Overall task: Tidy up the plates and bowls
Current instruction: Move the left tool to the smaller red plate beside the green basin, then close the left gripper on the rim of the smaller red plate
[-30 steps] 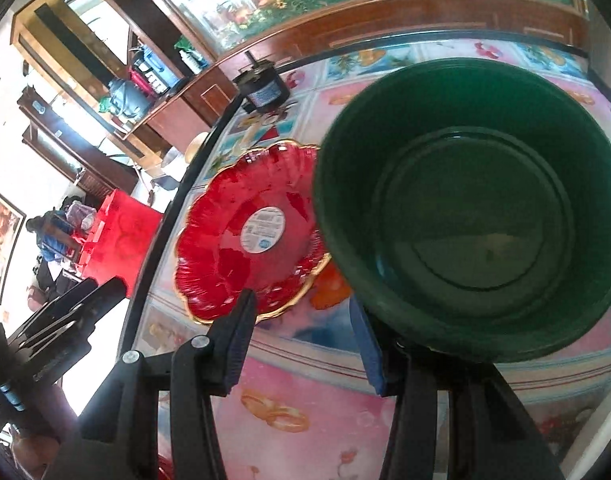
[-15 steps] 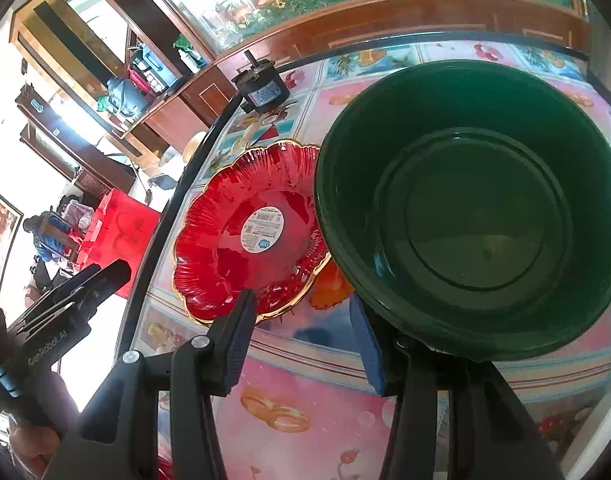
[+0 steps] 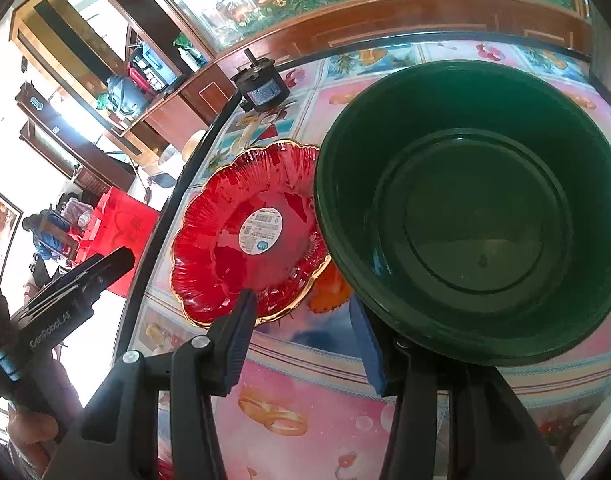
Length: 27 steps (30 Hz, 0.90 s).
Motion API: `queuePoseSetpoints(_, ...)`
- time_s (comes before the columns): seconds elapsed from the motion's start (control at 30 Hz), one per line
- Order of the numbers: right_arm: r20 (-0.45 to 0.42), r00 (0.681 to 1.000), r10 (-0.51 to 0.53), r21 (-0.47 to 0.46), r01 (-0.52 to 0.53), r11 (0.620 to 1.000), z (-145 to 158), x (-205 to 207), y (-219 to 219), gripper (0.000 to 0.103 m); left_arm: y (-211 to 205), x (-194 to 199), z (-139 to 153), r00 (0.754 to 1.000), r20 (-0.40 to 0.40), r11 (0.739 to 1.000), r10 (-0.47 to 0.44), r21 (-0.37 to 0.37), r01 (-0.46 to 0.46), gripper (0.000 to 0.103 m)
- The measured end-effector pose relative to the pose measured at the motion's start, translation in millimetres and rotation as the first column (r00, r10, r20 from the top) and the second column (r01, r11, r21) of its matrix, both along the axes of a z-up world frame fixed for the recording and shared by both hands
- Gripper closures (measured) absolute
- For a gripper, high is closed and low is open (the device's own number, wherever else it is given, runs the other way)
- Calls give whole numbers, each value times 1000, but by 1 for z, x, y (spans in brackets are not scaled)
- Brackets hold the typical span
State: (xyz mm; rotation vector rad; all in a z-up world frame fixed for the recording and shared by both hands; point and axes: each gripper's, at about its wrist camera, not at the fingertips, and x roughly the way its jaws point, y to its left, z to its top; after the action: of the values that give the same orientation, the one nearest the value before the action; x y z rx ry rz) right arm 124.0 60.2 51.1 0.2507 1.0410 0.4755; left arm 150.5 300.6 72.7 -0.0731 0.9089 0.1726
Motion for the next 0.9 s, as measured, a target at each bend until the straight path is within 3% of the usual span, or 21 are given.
queuePoseSetpoints(0.57, -3, 999, -50, 46, 50, 998, 0, 10, 1, 59, -1, 44, -26, 995, -90, 998, -41, -59, 36, 36)
queuePoseSetpoints(0.9, 0, 995, -104, 54, 104, 993, -6, 17, -2, 82, 2, 63, -38, 994, -114, 997, -7, -76, -2, 36)
